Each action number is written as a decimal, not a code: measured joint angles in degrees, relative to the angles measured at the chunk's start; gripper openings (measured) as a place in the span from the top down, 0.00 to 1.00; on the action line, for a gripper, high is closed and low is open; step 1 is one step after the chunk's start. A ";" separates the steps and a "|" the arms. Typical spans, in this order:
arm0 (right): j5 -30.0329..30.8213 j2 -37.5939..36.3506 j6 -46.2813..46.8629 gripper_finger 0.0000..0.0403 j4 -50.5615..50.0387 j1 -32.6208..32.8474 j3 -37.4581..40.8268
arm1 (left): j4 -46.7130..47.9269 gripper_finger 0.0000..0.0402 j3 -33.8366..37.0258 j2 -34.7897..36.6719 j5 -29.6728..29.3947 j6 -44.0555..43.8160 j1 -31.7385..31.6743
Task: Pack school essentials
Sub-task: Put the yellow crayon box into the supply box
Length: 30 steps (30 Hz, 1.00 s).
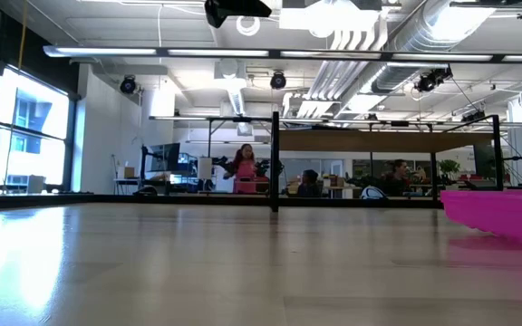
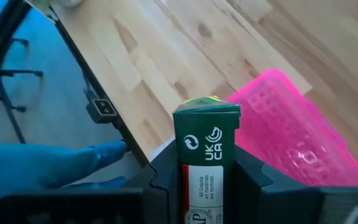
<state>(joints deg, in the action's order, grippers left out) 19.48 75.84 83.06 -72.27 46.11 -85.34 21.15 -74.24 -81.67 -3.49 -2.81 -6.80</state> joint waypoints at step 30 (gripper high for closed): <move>5.85 -21.75 8.78 0.79 46.42 12.75 44.04 | -1.84 0.46 0.00 -0.04 -1.25 -4.59 -0.09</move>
<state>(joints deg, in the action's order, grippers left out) 25.33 54.09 91.83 -25.84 58.86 -41.30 19.31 -74.24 -81.71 -4.73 -7.40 -6.90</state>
